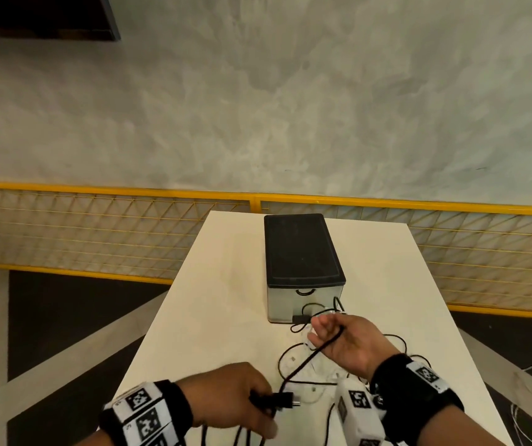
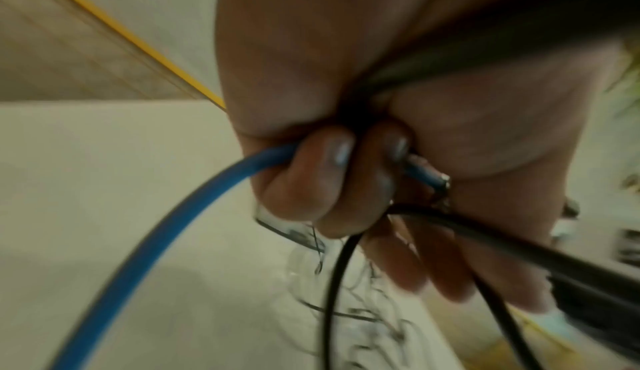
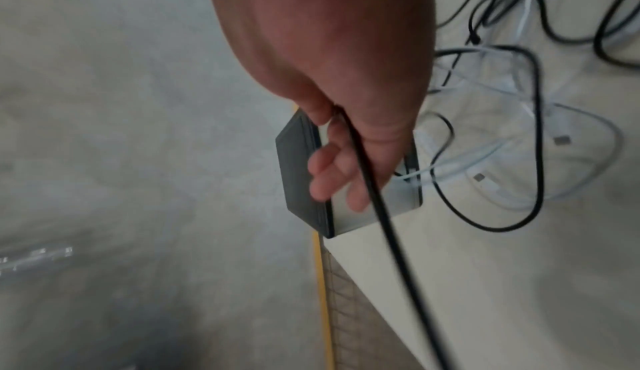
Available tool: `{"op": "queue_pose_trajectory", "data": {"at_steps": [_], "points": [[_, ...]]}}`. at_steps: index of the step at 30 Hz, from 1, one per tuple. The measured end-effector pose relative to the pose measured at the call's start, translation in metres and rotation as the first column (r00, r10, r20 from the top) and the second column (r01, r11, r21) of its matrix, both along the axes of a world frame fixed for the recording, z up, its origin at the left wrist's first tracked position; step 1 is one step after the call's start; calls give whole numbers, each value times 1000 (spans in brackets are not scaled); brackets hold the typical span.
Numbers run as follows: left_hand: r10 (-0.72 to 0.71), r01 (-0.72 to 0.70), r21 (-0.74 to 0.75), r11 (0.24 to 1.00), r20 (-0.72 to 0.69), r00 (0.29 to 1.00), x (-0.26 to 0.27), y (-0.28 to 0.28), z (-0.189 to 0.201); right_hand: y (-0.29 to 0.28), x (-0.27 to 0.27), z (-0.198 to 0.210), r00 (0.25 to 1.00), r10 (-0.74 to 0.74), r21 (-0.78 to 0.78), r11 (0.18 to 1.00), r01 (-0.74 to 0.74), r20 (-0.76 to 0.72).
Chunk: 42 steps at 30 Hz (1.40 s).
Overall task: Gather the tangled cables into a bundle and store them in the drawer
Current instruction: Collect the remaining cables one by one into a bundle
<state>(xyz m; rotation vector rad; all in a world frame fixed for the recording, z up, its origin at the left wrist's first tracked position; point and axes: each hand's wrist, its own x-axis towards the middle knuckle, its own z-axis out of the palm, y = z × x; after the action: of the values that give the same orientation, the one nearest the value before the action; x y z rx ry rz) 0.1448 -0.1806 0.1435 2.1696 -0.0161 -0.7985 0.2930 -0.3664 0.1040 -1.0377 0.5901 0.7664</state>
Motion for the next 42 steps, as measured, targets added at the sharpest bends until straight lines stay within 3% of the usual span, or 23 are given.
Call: {"op": "queue_pose_trajectory", "data": {"at_steps": [2,3,5,6,7,11,13,17,22,24,27,34,36,38,40,42], "points": [[79,-85,72,994,81,994,-3,17,-10,-3,-1,-2,999,39,18,999,-39,9],[193,-206,65,976,169,967,-2,22,-15,-3,-3,-3,997,78,16,997,-79,16],[484,-488,-77,869,334,809,8,18,-18,1,-13,-5,986,163,22,986,-164,32],[561,-551,-146,821,384,734,15,11,-16,4,-18,-4,981,193,30,980,-194,35],[585,-565,-182,805,403,703,23,2,-13,7,-24,-3,975,219,33,975,-221,37],[496,-476,-150,867,370,786,43,-34,-27,18,-39,5,956,292,47,955,-293,32],[486,-480,-115,869,377,789,44,-38,-38,17,-41,8,958,288,48,957,-288,6],[368,-317,-194,928,368,854,37,-37,-42,12,-43,14,945,327,16,945,-327,-16],[120,-95,-150,984,168,978,20,-25,-21,5,-22,8,977,211,-26,977,-211,11],[101,-90,-144,985,69,992,11,-16,-14,0,-11,3,983,185,-38,982,-185,-5],[-30,29,-105,994,-8,999,0,-7,-1,1,-5,-4,990,140,-76,987,-140,-3],[-158,158,23,987,-31,987,-10,3,12,6,-13,-4,992,119,-94,988,-122,-38],[-76,76,-5,997,9,997,-6,2,11,7,-14,-4,994,101,-78,992,-103,-30],[186,-179,-64,982,146,972,5,-5,5,12,-19,-3,995,97,-45,994,-97,-16],[520,-483,-214,849,182,834,19,-18,0,19,-26,-1,993,115,-2,993,-115,-10],[617,-560,-280,780,191,763,31,-32,-6,24,-33,3,988,156,62,986,-155,-11]]}}
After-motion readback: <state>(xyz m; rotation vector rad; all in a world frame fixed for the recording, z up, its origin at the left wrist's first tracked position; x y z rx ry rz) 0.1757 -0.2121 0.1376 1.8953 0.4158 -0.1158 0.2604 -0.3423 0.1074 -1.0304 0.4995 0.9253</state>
